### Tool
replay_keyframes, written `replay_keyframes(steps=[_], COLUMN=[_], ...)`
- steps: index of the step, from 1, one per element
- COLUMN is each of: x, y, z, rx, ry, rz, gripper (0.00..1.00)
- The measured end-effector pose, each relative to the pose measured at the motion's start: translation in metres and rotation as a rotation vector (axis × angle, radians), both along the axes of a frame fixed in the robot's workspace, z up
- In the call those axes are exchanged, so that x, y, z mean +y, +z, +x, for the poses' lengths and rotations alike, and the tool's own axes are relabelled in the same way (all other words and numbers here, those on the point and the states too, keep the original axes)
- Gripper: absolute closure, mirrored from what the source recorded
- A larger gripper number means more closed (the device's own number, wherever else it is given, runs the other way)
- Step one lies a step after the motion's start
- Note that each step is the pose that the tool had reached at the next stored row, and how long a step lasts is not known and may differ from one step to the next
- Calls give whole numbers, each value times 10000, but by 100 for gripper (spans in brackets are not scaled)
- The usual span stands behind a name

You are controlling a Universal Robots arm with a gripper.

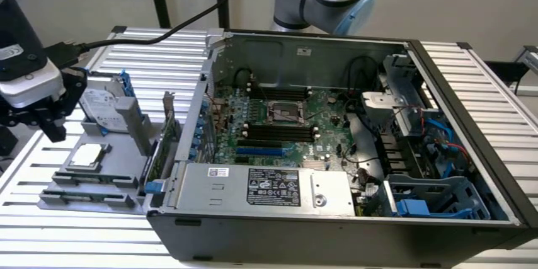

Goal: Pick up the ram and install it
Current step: 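Pick up the ram and move it above insertion slot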

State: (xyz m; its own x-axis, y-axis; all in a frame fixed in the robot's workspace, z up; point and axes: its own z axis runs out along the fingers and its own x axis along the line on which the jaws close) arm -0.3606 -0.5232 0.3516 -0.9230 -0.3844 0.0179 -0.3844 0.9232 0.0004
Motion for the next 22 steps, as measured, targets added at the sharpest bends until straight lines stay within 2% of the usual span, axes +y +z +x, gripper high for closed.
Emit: replay_keyframes(steps=[22], x=[0], y=[-97], z=[0], rx=[0], ry=[3995], rz=[1], gripper=[89])
